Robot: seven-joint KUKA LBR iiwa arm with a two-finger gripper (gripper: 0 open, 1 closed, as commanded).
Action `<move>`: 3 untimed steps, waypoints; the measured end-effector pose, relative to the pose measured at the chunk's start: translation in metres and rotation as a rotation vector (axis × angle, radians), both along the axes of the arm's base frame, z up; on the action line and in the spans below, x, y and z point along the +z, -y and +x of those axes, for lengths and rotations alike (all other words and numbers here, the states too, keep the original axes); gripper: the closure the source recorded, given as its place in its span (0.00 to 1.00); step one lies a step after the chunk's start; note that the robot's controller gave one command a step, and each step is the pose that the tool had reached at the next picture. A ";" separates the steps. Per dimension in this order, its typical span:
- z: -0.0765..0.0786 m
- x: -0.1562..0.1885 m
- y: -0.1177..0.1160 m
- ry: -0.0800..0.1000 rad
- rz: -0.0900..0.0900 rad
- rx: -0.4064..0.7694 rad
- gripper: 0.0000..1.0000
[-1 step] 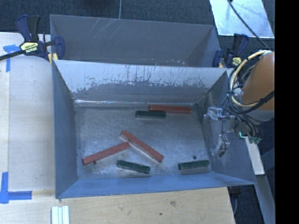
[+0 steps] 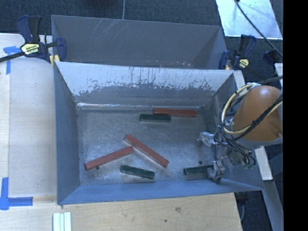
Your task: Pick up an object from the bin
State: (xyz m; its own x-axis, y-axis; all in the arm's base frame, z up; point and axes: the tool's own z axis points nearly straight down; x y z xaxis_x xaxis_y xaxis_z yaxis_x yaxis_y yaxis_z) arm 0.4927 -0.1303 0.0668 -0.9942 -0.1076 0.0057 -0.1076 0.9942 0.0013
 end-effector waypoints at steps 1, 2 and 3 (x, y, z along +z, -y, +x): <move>-0.004 0.005 -0.037 0.013 -0.002 0.143 0.00; -0.005 0.005 -0.037 0.012 -0.002 0.145 1.00; -0.006 0.005 -0.050 0.009 -0.003 0.157 1.00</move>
Offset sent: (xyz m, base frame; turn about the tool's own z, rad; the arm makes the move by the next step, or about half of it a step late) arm -0.0065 0.0371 0.0032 -0.1434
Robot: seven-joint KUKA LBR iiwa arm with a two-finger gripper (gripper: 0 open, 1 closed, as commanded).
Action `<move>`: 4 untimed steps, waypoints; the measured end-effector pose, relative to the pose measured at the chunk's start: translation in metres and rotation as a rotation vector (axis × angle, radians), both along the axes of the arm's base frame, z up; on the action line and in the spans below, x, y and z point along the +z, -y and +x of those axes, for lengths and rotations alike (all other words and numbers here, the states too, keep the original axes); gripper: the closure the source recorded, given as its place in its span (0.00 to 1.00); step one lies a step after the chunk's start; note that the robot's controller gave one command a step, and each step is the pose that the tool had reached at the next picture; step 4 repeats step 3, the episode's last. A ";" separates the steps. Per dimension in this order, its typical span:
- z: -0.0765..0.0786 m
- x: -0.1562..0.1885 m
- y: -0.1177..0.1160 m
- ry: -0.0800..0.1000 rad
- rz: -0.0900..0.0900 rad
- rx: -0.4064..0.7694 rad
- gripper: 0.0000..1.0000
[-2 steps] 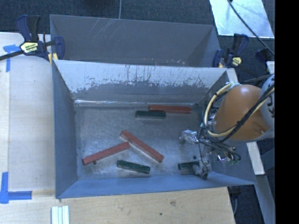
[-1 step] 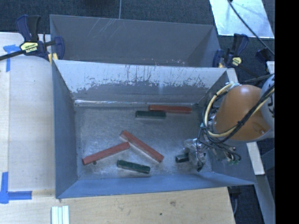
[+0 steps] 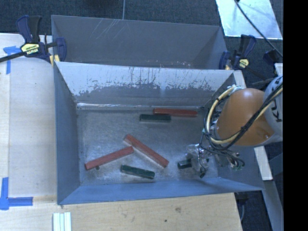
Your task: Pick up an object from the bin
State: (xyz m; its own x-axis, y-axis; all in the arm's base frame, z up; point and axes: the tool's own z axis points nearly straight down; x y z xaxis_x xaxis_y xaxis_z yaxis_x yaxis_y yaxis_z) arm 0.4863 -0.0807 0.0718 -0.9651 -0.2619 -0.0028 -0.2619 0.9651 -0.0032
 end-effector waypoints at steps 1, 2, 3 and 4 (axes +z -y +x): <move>0.001 0.000 -0.001 0.007 0.002 0.000 0.00; 0.000 -0.001 -0.002 0.004 0.002 0.003 1.00; 0.027 0.153 0.011 0.010 0.000 -0.034 1.00; 0.027 0.153 0.011 0.010 0.000 -0.034 1.00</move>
Offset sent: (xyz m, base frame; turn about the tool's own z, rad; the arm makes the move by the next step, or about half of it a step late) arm 0.0000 0.0000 0.0000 0.0000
